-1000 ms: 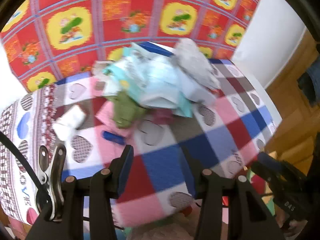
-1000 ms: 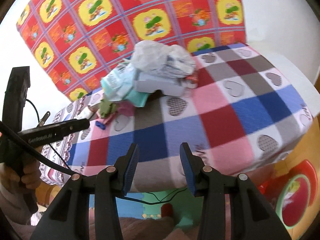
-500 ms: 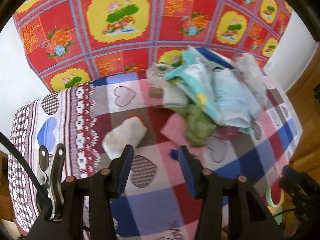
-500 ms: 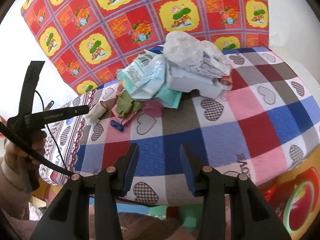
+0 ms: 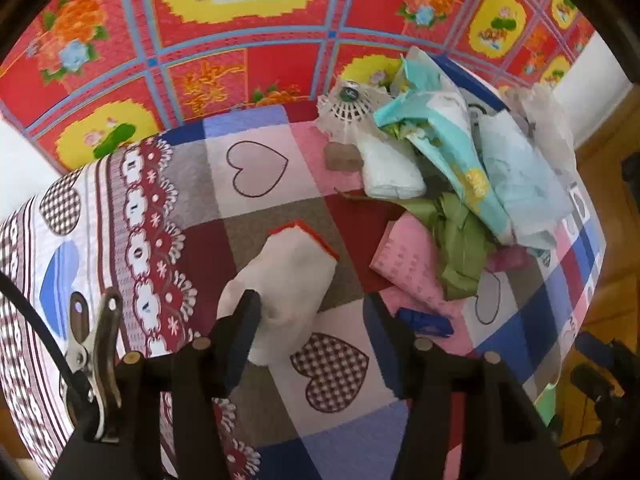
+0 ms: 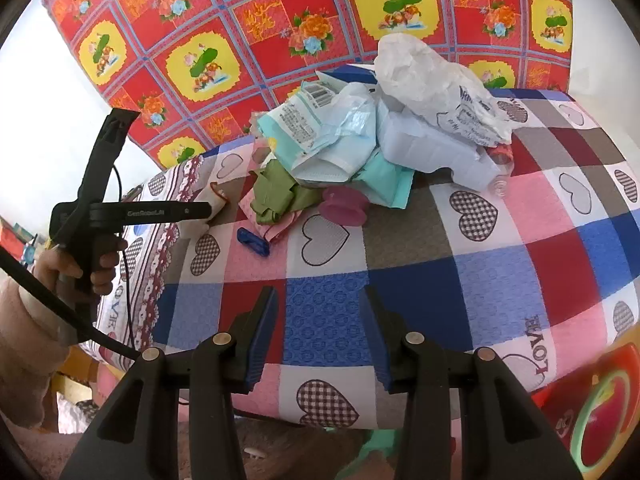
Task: Collect trash
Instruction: 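Lower the left gripper onto the white red-trimmed sock and close, then lower the right gripper onto the blue plastic clip and close while the left holds the sock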
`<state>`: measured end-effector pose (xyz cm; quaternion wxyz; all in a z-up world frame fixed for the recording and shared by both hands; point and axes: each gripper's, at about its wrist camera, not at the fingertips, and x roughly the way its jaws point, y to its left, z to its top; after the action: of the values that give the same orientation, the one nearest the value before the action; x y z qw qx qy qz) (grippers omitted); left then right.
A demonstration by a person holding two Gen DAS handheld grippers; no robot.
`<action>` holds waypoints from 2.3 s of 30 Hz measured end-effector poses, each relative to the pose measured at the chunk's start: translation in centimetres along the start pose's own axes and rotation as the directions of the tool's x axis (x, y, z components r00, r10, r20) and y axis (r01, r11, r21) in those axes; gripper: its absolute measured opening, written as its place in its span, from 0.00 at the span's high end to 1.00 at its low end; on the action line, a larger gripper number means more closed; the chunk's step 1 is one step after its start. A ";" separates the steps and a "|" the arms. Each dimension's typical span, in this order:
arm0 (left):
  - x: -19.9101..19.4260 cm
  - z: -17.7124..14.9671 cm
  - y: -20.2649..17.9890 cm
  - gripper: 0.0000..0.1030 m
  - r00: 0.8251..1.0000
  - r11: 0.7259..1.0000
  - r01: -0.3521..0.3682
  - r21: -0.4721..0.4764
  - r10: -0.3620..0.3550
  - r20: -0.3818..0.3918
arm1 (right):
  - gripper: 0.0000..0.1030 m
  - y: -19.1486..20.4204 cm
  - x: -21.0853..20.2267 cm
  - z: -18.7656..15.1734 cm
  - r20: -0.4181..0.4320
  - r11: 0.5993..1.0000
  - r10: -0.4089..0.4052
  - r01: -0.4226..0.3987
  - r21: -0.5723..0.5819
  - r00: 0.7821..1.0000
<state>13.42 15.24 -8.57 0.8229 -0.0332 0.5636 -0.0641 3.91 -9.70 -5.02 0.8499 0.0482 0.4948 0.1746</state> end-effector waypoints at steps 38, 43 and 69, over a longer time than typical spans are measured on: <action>0.1 -2.9 4.9 0.77 0.998 0.993 -0.020 -0.114 0.026 0.052 | 0.58 6.6 7.5 3.5 -0.126 0.964 0.150 -0.174 -0.202 0.981; -1.8 -4.6 4.0 0.77 0.998 0.990 0.012 -0.144 -0.003 0.065 | 0.59 7.9 9.6 4.6 -0.152 0.943 0.144 -0.182 -0.278 0.978; -2.9 -5.9 3.0 0.77 0.994 0.975 0.096 -0.200 -0.082 0.077 | 0.84 8.9 13.4 3.5 -0.210 0.940 0.069 -0.135 -0.314 0.975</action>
<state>7.11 18.75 -8.37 0.8302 -0.1445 0.5368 -0.0419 10.74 3.58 -12.02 0.7830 -0.0848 0.5372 0.3019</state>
